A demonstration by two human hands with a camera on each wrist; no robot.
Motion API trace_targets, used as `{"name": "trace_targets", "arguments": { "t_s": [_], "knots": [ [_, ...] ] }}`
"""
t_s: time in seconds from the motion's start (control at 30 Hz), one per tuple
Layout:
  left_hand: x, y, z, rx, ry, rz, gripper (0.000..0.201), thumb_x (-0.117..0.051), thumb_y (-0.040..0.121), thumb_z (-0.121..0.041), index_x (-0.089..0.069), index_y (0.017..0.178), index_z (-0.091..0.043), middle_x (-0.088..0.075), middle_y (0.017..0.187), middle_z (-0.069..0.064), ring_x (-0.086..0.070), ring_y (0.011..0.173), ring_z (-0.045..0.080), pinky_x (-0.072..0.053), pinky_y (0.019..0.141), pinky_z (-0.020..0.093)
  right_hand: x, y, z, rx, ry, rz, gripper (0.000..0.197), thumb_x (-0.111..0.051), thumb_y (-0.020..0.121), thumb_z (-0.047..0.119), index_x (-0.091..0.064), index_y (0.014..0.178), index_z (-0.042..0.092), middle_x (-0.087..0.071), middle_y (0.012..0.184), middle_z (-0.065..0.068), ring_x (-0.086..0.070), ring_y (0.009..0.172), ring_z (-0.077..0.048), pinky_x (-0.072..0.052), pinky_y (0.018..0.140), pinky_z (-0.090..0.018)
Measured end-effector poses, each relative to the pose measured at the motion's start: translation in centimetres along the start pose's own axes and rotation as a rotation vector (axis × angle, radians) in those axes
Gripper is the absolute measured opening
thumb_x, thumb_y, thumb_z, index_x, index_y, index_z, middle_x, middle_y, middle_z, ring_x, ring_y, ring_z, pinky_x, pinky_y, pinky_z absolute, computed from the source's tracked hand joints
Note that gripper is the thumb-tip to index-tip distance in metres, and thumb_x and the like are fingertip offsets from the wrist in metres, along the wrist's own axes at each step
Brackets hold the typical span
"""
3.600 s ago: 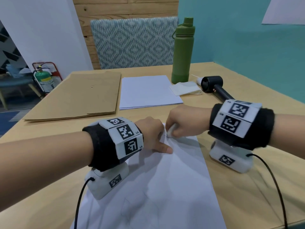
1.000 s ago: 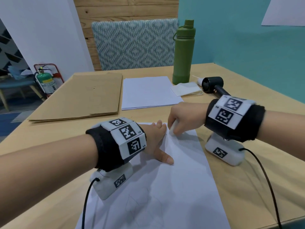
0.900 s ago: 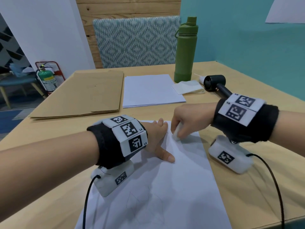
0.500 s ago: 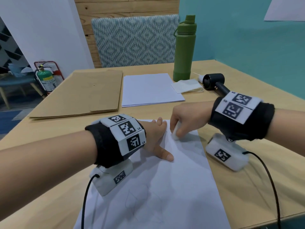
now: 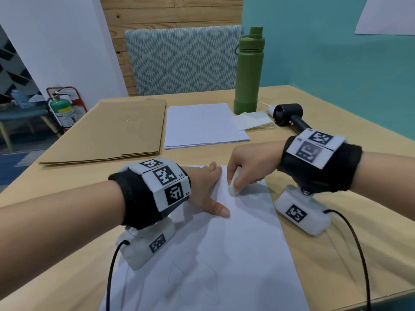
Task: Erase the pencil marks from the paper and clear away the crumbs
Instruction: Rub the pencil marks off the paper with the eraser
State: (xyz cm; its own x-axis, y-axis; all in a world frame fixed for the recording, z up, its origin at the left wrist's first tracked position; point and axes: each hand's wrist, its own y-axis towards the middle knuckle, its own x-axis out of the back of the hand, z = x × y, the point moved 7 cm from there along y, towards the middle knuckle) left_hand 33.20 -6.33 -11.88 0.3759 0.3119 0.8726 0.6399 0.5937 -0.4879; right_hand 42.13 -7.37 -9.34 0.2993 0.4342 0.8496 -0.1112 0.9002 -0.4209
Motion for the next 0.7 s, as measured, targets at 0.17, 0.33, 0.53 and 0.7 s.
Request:
{"name": "trace_targets", "arguments": {
  "t_s": [0.17,0.33,0.53,0.7],
  "knots": [
    [-0.1,0.0,0.2,0.011,0.017,0.005,0.106,-0.052,0.081,-0.064,0.007,0.151,-0.011,0.007,0.160,0.002,-0.011,0.147,0.019,-0.019,0.117,0.043,2.1,1.6,-0.1,-0.028,-0.092,-0.198,0.020,-0.068,0.076,0.019,-0.074,0.090,0.006,-0.062,0.061,0.001,-0.052,0.058,-0.013,-0.041,0.053,-0.019],
    [-0.2,0.4,0.1,-0.055,-0.045,-0.020,0.105,-0.057,0.079,-0.061,0.010,0.150,-0.022,0.004,0.159,-0.001,-0.008,0.147,0.021,-0.019,0.116,0.048,0.4,1.1,1.8,0.068,-0.186,-0.181,0.017,-0.059,0.076,0.013,-0.072,0.084,0.003,-0.049,0.056,0.001,-0.045,0.057,-0.014,-0.036,0.053,-0.024],
    [-0.3,0.4,0.2,-0.009,0.022,-0.003,0.107,-0.052,0.081,-0.063,0.012,0.150,-0.013,0.007,0.159,0.001,-0.004,0.147,0.018,-0.016,0.117,0.046,2.1,2.1,1.2,0.039,-0.205,-0.289,0.021,-0.059,0.077,0.011,-0.074,0.090,0.004,-0.070,0.084,-0.009,-0.065,0.086,-0.023,-0.053,0.071,-0.032],
    [-0.5,0.6,0.3,-0.056,-0.023,0.008,0.101,-0.054,0.080,-0.063,0.005,0.151,-0.022,0.001,0.159,0.002,-0.007,0.147,0.022,-0.019,0.116,0.048,0.1,1.2,2.3,0.112,-0.234,-0.118,0.010,-0.060,0.076,0.015,-0.068,0.078,0.009,-0.052,0.059,0.001,-0.048,0.063,-0.016,-0.041,0.059,-0.027]
  ]
}}
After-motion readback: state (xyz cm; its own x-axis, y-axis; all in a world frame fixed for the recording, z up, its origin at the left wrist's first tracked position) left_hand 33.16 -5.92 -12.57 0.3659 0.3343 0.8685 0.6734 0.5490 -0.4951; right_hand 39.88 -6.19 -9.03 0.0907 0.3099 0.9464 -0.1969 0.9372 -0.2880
